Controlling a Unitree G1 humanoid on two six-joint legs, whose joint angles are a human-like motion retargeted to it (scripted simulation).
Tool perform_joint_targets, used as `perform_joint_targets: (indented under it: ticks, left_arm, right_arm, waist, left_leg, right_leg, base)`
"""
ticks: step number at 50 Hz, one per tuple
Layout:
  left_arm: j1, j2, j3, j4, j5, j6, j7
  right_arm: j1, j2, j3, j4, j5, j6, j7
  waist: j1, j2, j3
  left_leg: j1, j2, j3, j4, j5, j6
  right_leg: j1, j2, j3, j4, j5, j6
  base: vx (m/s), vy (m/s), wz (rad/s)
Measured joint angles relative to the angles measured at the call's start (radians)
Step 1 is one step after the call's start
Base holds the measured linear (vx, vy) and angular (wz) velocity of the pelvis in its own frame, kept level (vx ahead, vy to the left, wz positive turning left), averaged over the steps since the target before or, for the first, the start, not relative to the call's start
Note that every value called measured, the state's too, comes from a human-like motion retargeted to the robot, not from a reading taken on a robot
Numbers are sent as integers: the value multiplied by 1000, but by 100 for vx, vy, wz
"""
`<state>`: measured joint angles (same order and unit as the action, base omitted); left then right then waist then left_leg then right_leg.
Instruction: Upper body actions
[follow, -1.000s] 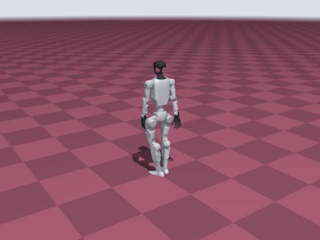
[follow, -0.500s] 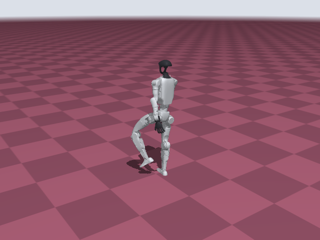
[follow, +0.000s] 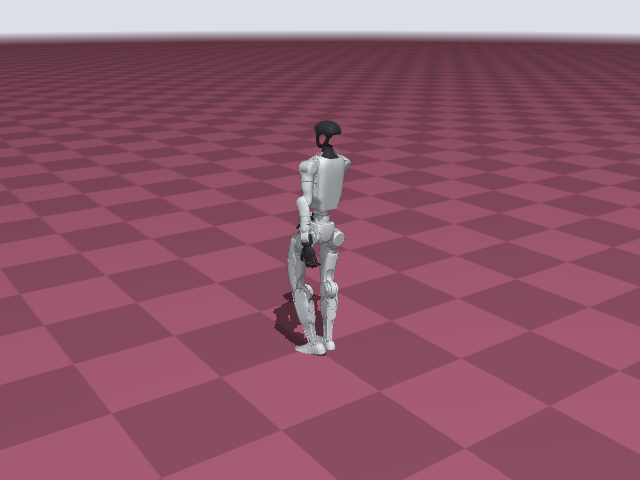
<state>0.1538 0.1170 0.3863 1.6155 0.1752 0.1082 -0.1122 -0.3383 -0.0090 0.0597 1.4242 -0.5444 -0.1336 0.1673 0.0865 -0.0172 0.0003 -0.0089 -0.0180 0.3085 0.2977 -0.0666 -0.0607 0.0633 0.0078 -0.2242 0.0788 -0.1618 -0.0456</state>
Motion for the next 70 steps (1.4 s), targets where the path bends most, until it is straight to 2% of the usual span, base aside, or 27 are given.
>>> perform_joint_targets:
  ticks: [1,2,3,5,7,9,13,16,21,27,32,35,39,40,45,47,51,56,60,63,70]
  left_arm:
    - [-5,-3,5,-3,-11,-5,10]
    - [-10,-6,9,-6,-21,-9,17]
    - [-14,-10,11,-7,-28,-10,18]
    - [-41,-13,23,-11,-36,-3,11]
    - [-85,-7,17,-30,-30,-5,13]
    - [-123,8,-28,-63,-24,-18,20]
    - [-179,36,-91,-120,-1,-26,31]
    - [-178,32,-70,-127,8,-33,30]
    - [-146,25,-57,-91,16,-25,4]
    - [-98,34,-87,-54,147,-8,9]
    - [-50,9,-63,-7,148,-3,5]
    - [-43,-10,-44,25,114,-6,-8]
    - [-62,-8,-105,59,61,-51,-27]
    - [-71,-6,-128,62,55,-57,-23]
    - [-191,-11,-213,51,15,-45,24]
    - [-252,-16,-203,27,-15,-49,15]
    - [-419,-11,-146,-17,-59,-44,9]
    - [-604,-5,-121,-94,-102,-74,57]
    - [-706,3,-113,-134,-134,-124,89]
    - [-752,9,-106,-134,-147,-134,115]
    - [-714,14,-147,-133,-97,-124,89]
  right_arm:
    - [28,-3,16,17,-23,-6,-23]
    - [55,-6,28,36,-46,-10,-43]
    - [80,-10,33,60,-71,-6,-58]
    - [109,-12,41,109,-89,16,-77]
    - [121,-17,26,130,-45,39,-76]
    - [130,-31,-5,139,18,36,-65]
    - [134,-41,-38,147,95,43,-57]
    - [131,-37,-46,151,62,56,-67]
    - [128,-21,-28,121,42,37,-43]
    - [107,-17,-39,107,53,33,-26]
    - [115,-18,-61,85,32,43,-20]
    - [131,-23,-81,60,13,38,-8]
    - [177,-43,-114,37,-43,29,-13]
    - [193,-49,-123,34,-61,27,-18]
    - [274,-95,-177,71,-100,51,-71]
    - [313,-118,-191,104,-94,66,-87]
    - [376,-164,-230,193,-84,129,-90]
    - [470,-212,-265,276,-105,213,-93]
    - [543,-227,-280,276,-120,274,-120]
    - [559,-227,-289,276,-108,286,-131]
    - [499,-199,-293,276,-75,219,-105]
  waist:
    - [-18,25,-13]
    - [-41,46,-32]
    - [-71,60,-61]
    - [-154,72,-113]
    - [-196,76,-130]
    - [-191,68,-105]
    - [-119,35,-49]
    - [-96,33,-53]
    - [-144,44,-67]
    - [-118,18,-62]
    - [-109,7,-76]
    - [-119,9,-62]
    - [-125,18,-30]
    - [-126,20,-19]
    - [-150,71,64]
    - [-178,95,89]
    - [-256,108,146]
    - [-331,101,183]
    - [-370,92,189]
    - [-383,86,196]
    - [-357,84,172]
  left_leg:
    - [59,21,104,-106,-54,37]
    - [94,23,139,-193,-80,67]
    - [81,-11,33,-242,-49,82]
    - [42,-7,7,-298,4,57]
    - [-2,-2,45,-299,5,58]
    - [-36,-24,-48,-264,-6,89]
    - [-8,-34,3,-260,-17,100]
    - [18,-44,39,-283,-23,108]
    - [9,-44,27,-276,-28,121]
    - [33,-62,44,-273,-43,130]
    - [38,-77,52,-277,-53,145]
    - [45,-83,49,-275,-60,157]
    - [58,-86,51,-267,-68,175]
    - [62,-86,54,-263,-69,180]
    - [80,-36,51,-253,-58,186]
    - [81,-10,47,-255,-48,186]
    - [79,19,27,-245,-33,188]
    - [65,43,-13,-224,-21,190]
    - [58,56,-30,-215,-18,187]
    - [66,63,-31,-212,-20,188]
    - [87,63,-8,-228,-28,190]
  right_leg:
    - [6,27,-3,-8,2,1]
    - [8,47,-8,-17,4,4]
    - [1,54,-20,-28,8,9]
    - [-38,43,-60,-38,9,22]
    - [-82,27,-79,-36,14,35]
    - [-87,13,-81,-35,25,45]
    - [-78,-1,-54,-32,48,46]
    - [-81,-3,-28,-27,55,51]
    - [-81,3,-22,-25,49,61]
    - [-72,-6,7,-19,50,70]
    - [-81,-17,18,-6,49,83]
    - [-85,-26,19,28,35,97]
    - [-115,-36,10,147,28,98]
    - [-123,-36,5,182,48,95]
    - [-279,-54,-17,537,299,111]
    - [-382,-49,-17,723,265,97]
    - [-579,-158,-122,1068,173,-1]
    - [-828,-177,-115,1321,153,-54]
    - [-940,-185,-137,1384,144,-88]
    - [-944,-173,-150,1356,151,-91]
    - [-752,-100,-140,1118,223,-23]
  base:
    - [22,13,-4]
    - [26,20,15]
    - [19,21,43]
    - [0,17,74]
    - [-17,11,53]
    - [-6,7,2]
    - [-5,6,-73]
    - [1,15,-60]
    - [6,9,10]
    - [5,9,-13]
    - [7,11,-10]
    - [1,15,2]
    - [1,20,-6]
    - [-5,13,-16]
    - [-13,17,-3]
    - [-12,15,11]
    - [-14,8,43]
    - [-6,2,44]
    - [-1,0,11]
    - [0,0,0]
    - [3,-2,-17]
